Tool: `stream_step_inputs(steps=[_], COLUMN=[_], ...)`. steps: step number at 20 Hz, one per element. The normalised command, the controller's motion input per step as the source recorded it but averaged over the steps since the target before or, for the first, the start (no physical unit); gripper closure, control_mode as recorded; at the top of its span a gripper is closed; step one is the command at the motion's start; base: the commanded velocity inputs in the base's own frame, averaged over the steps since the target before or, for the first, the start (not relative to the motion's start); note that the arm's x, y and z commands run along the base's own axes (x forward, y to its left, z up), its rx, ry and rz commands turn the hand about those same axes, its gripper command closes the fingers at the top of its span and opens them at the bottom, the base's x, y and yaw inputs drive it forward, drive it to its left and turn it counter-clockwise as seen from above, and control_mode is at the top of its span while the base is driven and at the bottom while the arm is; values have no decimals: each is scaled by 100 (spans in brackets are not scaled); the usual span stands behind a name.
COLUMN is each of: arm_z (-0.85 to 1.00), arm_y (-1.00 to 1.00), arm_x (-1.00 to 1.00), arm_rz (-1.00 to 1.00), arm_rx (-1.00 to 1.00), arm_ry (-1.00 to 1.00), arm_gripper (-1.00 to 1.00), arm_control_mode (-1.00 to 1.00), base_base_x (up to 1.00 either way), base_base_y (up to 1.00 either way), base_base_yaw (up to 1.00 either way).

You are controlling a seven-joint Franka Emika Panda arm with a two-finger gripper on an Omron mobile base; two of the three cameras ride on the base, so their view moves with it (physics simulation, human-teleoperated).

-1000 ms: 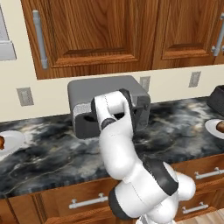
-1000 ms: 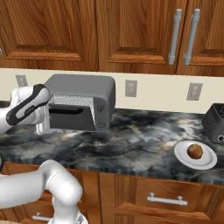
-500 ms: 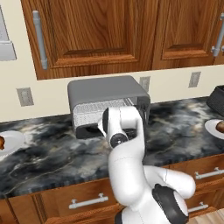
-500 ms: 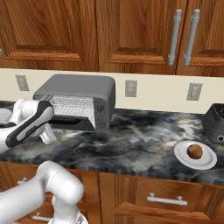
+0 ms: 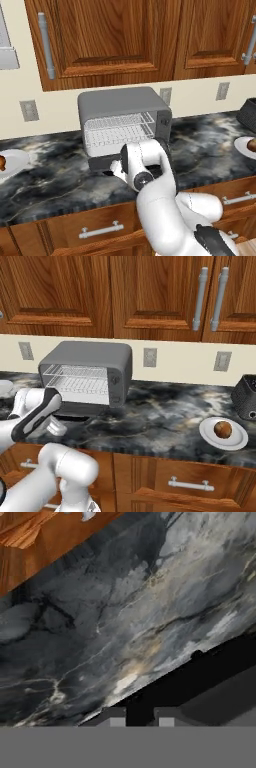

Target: Open the toaster oven door. Place the bread on the top rack in the toaster oven and place the chicken drumstick on the bottom rack.

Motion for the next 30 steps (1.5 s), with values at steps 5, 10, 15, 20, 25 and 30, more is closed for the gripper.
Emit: stream_step_inputs(steps=[5, 10, 15, 20, 25, 30], arm_z=[-21, -15, 73, 100, 92, 99], arm_y=[100, 76, 67, 75, 97, 81], arm_x=[-73, -95, -70, -19, -9, -25], arm_rz=[0, 0, 6, 3, 0, 0], arm_rx=[-46, -42, -19, -7, 0, 0], arm_ry=[100, 100, 72, 22, -28, -45], arm_gripper=[100, 100, 100, 100, 100, 100], arm_control_mode=[-100, -100, -100, -100, -100, -100], base_base_x=[0, 0, 0, 0, 0, 0], base_base_y=[0, 0, 0, 0, 0, 0], base_base_yaw=[0, 0, 0, 0, 0, 0])
